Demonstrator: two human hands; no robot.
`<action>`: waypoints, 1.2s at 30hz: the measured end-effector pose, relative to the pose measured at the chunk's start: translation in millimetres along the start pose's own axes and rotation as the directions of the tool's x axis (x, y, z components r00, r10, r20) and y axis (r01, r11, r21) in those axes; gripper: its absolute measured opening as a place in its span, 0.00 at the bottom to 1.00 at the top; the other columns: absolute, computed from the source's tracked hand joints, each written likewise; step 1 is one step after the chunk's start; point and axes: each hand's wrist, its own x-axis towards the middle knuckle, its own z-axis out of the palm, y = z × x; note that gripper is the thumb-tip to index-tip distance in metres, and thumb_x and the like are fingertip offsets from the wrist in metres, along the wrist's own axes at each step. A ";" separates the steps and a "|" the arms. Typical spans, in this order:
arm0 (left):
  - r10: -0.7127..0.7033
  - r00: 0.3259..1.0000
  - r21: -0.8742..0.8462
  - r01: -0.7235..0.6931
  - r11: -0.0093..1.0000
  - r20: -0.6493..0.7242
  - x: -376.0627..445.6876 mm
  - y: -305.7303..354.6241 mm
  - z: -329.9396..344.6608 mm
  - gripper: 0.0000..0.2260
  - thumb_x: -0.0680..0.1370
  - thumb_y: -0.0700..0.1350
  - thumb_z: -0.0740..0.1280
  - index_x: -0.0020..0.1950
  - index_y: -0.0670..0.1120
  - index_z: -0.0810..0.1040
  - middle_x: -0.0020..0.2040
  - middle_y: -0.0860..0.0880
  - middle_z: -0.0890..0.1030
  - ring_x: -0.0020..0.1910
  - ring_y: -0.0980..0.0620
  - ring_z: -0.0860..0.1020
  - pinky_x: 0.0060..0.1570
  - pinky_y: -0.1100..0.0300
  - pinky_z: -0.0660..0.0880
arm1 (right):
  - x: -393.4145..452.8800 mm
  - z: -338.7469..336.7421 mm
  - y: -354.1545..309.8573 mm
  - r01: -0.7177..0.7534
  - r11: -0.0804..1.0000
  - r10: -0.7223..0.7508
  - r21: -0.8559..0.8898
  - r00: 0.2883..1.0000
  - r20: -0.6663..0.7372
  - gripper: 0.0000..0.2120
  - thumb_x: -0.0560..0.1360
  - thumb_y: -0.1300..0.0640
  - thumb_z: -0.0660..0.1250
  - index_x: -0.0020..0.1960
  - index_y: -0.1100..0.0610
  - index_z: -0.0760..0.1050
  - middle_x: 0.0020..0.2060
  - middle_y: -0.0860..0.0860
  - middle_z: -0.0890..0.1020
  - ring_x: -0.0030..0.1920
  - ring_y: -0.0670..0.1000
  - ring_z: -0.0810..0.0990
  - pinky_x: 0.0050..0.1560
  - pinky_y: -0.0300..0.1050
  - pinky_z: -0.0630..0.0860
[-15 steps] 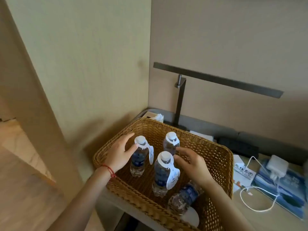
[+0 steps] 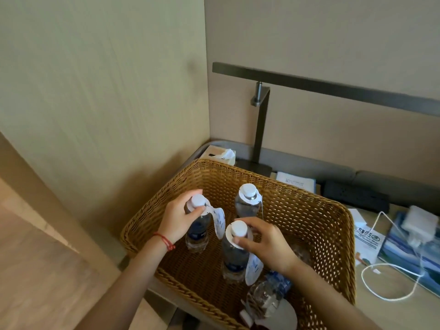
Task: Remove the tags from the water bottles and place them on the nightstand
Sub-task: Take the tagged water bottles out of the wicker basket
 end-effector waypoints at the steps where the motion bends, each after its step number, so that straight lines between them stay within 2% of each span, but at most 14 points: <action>1: -0.005 1.000 -0.013 0.005 1.000 -0.001 2.1 -0.9 0.4 0.17 0.71 0.41 0.71 0.60 0.45 0.76 0.58 0.54 0.77 0.58 0.57 0.73 0.51 0.82 0.64 | 0.4 0.5 -0.2 -0.005 1.000 0.005 0.010 1.000 -0.007 0.17 0.70 0.52 0.72 0.58 0.51 0.75 0.53 0.44 0.80 0.54 0.39 0.76 0.52 0.31 0.73; 6: -0.097 0.995 -0.092 0.099 0.991 0.028 7.4 -11.6 2.2 0.16 0.69 0.43 0.74 0.56 0.44 0.79 0.51 0.51 0.81 0.52 0.55 0.77 0.47 0.73 0.70 | -1.3 4.1 1.2 -0.015 0.998 0.018 0.065 0.999 -0.044 0.15 0.68 0.52 0.73 0.54 0.48 0.76 0.51 0.42 0.80 0.53 0.38 0.77 0.52 0.33 0.74; 8: -0.091 0.995 -0.088 0.093 0.992 0.028 8.8 -13.7 2.1 0.15 0.69 0.44 0.74 0.54 0.44 0.80 0.50 0.51 0.82 0.49 0.56 0.78 0.46 0.74 0.70 | -1.5 5.6 0.6 0.005 0.997 0.000 0.072 0.997 -0.075 0.14 0.68 0.53 0.74 0.53 0.48 0.77 0.50 0.42 0.81 0.52 0.38 0.77 0.52 0.33 0.74; 11: -0.050 0.999 -0.088 0.050 0.995 0.007 9.7 -13.5 0.3 0.14 0.68 0.44 0.74 0.52 0.44 0.81 0.47 0.52 0.82 0.46 0.63 0.77 0.42 0.79 0.68 | -2.7 9.2 -1.0 0.031 0.997 -0.025 0.065 0.995 -0.096 0.14 0.67 0.54 0.75 0.52 0.50 0.78 0.49 0.43 0.81 0.51 0.39 0.78 0.52 0.33 0.74; 15: -0.004 1.000 -0.093 0.003 0.996 -0.009 9.2 -11.2 -1.8 0.12 0.67 0.43 0.75 0.50 0.45 0.82 0.44 0.55 0.81 0.44 0.67 0.76 0.42 0.80 0.68 | -0.5 12.5 -4.1 0.034 0.997 -0.024 0.071 0.989 -0.143 0.14 0.66 0.55 0.76 0.50 0.51 0.79 0.48 0.44 0.82 0.50 0.38 0.78 0.51 0.32 0.74; 19: -0.006 0.999 -0.120 0.002 0.993 -0.035 6.4 -10.5 -5.1 0.11 0.67 0.43 0.75 0.48 0.47 0.82 0.43 0.55 0.82 0.42 0.63 0.78 0.41 0.76 0.71 | 2.0 13.9 -7.6 0.007 0.997 0.009 0.083 0.983 -0.186 0.14 0.65 0.57 0.77 0.50 0.52 0.79 0.47 0.44 0.82 0.49 0.37 0.78 0.49 0.30 0.73; 23: 0.026 0.998 -0.172 -0.034 0.985 -0.051 2.7 -4.7 -14.1 0.11 0.68 0.43 0.74 0.44 0.58 0.80 0.40 0.58 0.82 0.42 0.59 0.80 0.39 0.67 0.76 | 1.4 14.1 -13.7 0.026 0.994 -0.003 0.104 0.977 -0.212 0.13 0.65 0.58 0.76 0.48 0.52 0.80 0.46 0.44 0.82 0.48 0.39 0.79 0.50 0.32 0.74; 26: 0.068 0.997 -0.175 -0.075 0.982 -0.049 1.2 3.3 -18.3 0.08 0.68 0.45 0.75 0.46 0.52 0.82 0.39 0.55 0.83 0.41 0.57 0.80 0.38 0.62 0.76 | 2.7 11.4 -21.5 0.035 0.989 0.000 0.140 0.971 -0.240 0.13 0.65 0.57 0.76 0.48 0.53 0.80 0.45 0.45 0.83 0.46 0.39 0.80 0.47 0.30 0.74; 29: 0.111 0.991 -0.189 -0.122 0.974 -0.069 1.4 12.2 -24.9 0.09 0.68 0.46 0.74 0.48 0.48 0.82 0.41 0.53 0.83 0.41 0.56 0.80 0.39 0.60 0.77 | 3.6 5.9 -30.9 0.037 0.984 0.011 0.175 0.964 -0.267 0.15 0.64 0.54 0.75 0.50 0.53 0.80 0.46 0.45 0.83 0.47 0.39 0.80 0.47 0.32 0.75; 32: 0.144 0.986 -0.215 -0.159 0.964 -0.083 1.2 22.5 -33.9 0.13 0.67 0.55 0.71 0.47 0.51 0.81 0.40 0.54 0.83 0.41 0.56 0.80 0.38 0.61 0.77 | 3.0 -1.2 -40.9 0.050 0.981 0.005 0.185 0.958 -0.286 0.18 0.63 0.50 0.73 0.51 0.54 0.79 0.48 0.44 0.83 0.48 0.39 0.80 0.48 0.33 0.76; 36: 0.170 0.978 -0.242 -0.194 0.951 -0.118 2.0 33.4 -42.0 0.09 0.67 0.50 0.72 0.45 0.59 0.79 0.38 0.60 0.82 0.41 0.59 0.80 0.37 0.64 0.76 | 2.1 -10.3 -54.4 0.072 0.983 -0.016 0.168 0.949 -0.316 0.22 0.62 0.50 0.73 0.53 0.58 0.79 0.48 0.48 0.83 0.48 0.44 0.81 0.48 0.40 0.79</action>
